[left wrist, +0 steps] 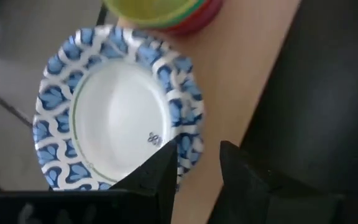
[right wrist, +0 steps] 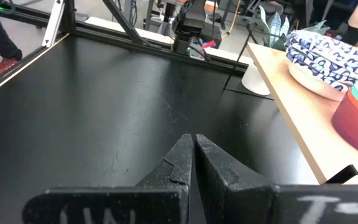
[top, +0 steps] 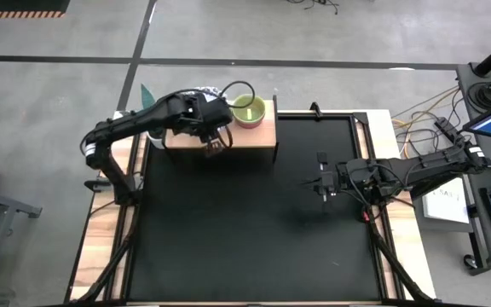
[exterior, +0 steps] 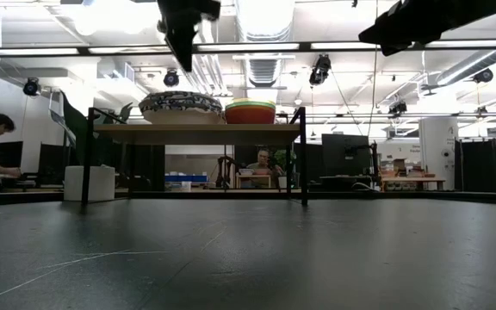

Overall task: Place and stack bowls onto a shelf
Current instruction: Return to Home Position

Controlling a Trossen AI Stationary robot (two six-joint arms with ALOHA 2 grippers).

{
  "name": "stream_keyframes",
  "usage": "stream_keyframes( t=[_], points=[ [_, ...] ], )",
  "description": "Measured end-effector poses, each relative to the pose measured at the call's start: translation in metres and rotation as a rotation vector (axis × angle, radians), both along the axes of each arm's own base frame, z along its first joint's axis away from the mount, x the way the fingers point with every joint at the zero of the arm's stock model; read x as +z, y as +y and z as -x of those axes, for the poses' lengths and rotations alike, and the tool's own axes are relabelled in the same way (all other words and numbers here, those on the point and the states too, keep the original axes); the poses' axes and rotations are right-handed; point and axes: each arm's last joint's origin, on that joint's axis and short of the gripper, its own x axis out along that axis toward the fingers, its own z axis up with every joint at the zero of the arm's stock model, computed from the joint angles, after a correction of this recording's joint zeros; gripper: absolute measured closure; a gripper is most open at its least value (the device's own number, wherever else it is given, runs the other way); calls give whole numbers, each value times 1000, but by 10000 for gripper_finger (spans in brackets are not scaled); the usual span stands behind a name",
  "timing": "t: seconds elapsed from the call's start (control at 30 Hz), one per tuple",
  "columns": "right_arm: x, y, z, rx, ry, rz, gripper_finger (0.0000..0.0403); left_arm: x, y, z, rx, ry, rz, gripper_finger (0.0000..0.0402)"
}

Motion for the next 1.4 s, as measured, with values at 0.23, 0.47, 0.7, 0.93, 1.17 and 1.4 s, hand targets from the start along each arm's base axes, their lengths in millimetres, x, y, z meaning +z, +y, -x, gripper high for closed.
stream_keyframes(
  t=[0.23, 0.47, 0.7, 0.93, 1.17, 1.4],
  points=[
    [-5, 0, 1, 12, 32, 28, 394, 20, -43, 18, -263, -308, 52, 315],
    [-10, 0, 5, 50, 34, 35, 394, -4, -67, 63, -422, -591, 99, 331],
    [-11, -2, 21, 48, -27, 33, 394, -50, -72, 108, -397, -766, 117, 342],
    [-17, -5, 40, 45, -114, 15, 394, -92, -76, 141, -363, -908, 164, 350],
    [-21, -9, 65, 42, -287, -16, 394, -122, -80, 166, -343, -998, 215, 361],
    [-24, -13, 90, 41, -414, -41, 394, -136, -82, 188, -348, -1073, 204, 362]
  ],
)
